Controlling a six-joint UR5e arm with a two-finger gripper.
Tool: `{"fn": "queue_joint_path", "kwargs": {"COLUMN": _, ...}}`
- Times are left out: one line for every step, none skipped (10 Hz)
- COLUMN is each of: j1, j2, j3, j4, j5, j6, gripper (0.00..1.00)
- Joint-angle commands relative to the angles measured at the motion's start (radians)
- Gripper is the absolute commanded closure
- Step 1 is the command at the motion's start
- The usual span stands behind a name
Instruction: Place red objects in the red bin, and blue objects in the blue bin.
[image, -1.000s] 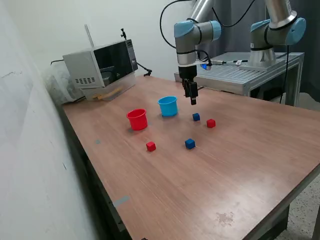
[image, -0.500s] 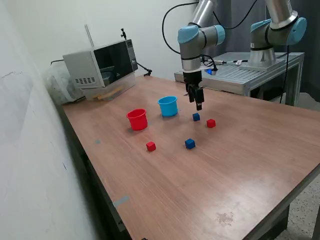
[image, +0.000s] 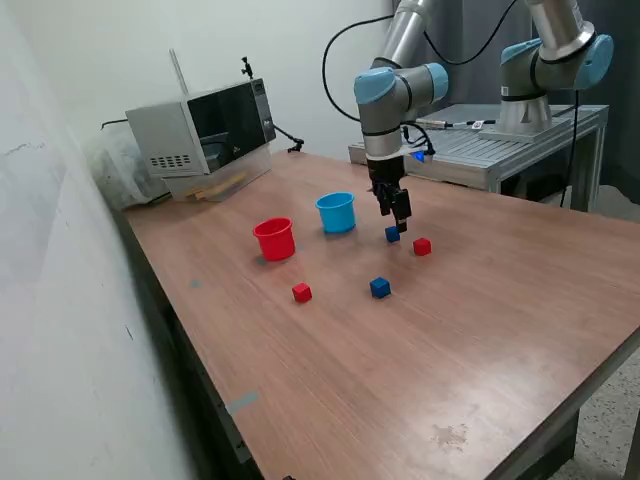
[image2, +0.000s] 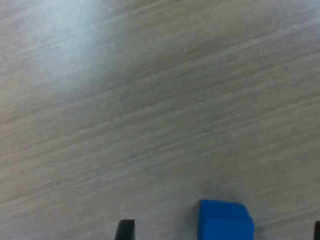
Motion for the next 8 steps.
{"fn": "queue_joint_path", "kwargs": {"j1": 0.0, "j2": 0.018, "j3": -0.001, "j4": 0.0, "j5": 0.0, "j6": -0.016, "gripper": 0.0}}
{"fn": "queue_joint_path", "kwargs": {"j1": 0.0, "j2": 0.024, "j3": -0.001, "j4": 0.0, "j5": 0.001, "j6": -0.016, "gripper": 1.0}}
{"fn": "queue_joint_path", "kwargs": {"j1": 0.0, "j2": 0.033, "j3": -0.001, "j4": 0.0, "j5": 0.001, "j6": -0.021, "gripper": 1.0}}
{"fn": "queue_joint_path", "kwargs": {"j1": 0.003, "j2": 0.036, "j3": -0.001, "j4": 0.002, "j5": 0.0, "j6": -0.036, "gripper": 1.0}}
{"fn": "queue_joint_path", "kwargs": {"j1": 0.005, "j2": 0.038, "j3": -0.006, "j4": 0.002, "j5": 0.0, "j6": -0.06, "gripper": 1.0}}
{"fn": "queue_joint_path", "kwargs": {"j1": 0.006, "j2": 0.038, "j3": -0.023, "j4": 0.005, "j5": 0.001, "j6": -0.103, "gripper": 1.0}}
{"fn": "queue_joint_path", "kwargs": {"j1": 0.009, "j2": 0.036, "j3": -0.056, "j4": 0.014, "j5": 0.0, "j6": -0.148, "gripper": 1.0}}
{"fn": "queue_joint_path", "kwargs": {"j1": 0.018, "j2": 0.015, "j3": -0.081, "j4": 0.038, "j5": 0.0, "j6": -0.153, "gripper": 1.0}}
